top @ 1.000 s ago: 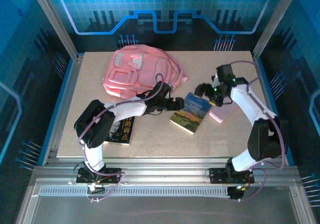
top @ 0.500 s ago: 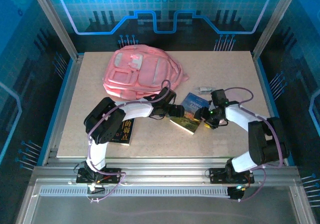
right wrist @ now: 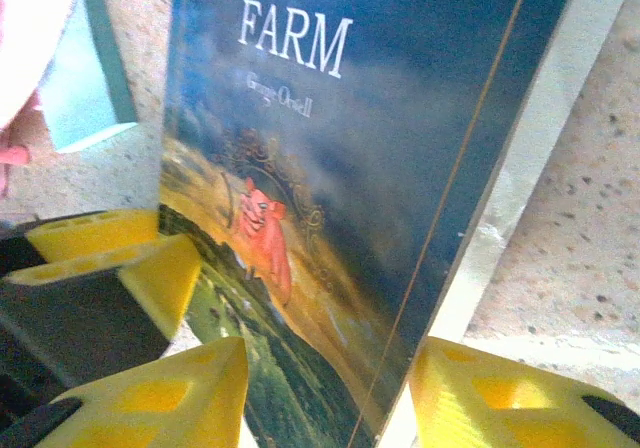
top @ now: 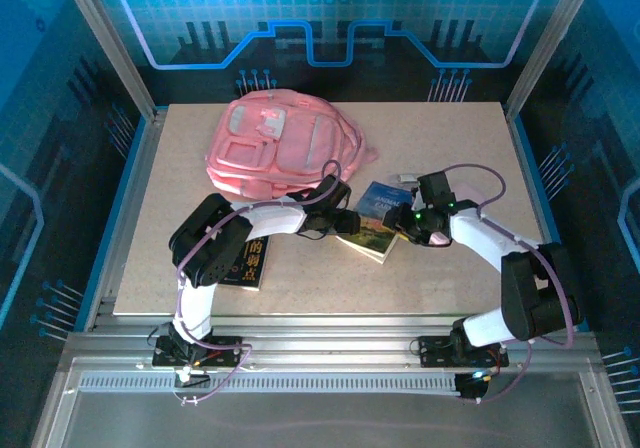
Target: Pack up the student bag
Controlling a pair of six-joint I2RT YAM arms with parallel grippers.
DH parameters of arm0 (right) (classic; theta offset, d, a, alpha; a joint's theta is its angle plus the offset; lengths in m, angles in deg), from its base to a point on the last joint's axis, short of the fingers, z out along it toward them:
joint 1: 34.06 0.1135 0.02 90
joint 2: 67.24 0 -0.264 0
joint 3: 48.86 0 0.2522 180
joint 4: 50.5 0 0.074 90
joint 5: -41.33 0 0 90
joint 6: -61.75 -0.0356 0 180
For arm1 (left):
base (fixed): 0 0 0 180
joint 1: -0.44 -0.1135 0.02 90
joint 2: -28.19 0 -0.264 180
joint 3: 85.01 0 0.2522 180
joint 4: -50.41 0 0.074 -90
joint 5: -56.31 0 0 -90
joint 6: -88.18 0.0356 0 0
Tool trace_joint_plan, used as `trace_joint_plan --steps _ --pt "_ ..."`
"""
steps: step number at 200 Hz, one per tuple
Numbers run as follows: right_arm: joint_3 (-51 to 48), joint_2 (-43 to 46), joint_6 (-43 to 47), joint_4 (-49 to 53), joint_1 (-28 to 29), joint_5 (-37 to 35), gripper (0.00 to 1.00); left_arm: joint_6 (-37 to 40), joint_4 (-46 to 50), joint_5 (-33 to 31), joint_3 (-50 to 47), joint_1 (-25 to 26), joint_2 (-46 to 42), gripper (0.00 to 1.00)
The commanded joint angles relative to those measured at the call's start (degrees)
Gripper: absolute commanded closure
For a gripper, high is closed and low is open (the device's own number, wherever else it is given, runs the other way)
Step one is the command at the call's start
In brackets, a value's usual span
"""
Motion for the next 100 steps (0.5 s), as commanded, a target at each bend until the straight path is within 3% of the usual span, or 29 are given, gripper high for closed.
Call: trace_joint_plan --steps 1,27,51,64,81,100 --pt "1.1 0.1 -0.5 -2.7 0.7 2.9 0.55 0.5 0.9 4.0 -0.4 0.9 1.3 0.53" --pt "0.6 -0.9 -1.4 -4.8 0.8 2.7 0.61 0.2 1.2 4.3 -0.3 1.1 1.0 0.53" --pt "1.1 -1.6 -1.8 -5.7 0.7 3.4 0.74 -0.4 1.1 4.6 -0.7 1.2 0.1 0.49" --pt "2.3 -1.5 -1.5 -4.3 0.8 3.3 0.9 -1.1 1.2 4.6 -0.9 1.2 -1.0 0.42" --pt "3.9 -0.5 0.0 -2.0 0.8 2.7 1.0 -2.2 1.2 4.9 -0.8 0.6 -3.4 0.25" --pt "5.3 1.0 4.8 -0.2 0.5 3.8 1.0 -3.7 -0.9 6.6 -0.7 -1.8 -7.0 0.15"
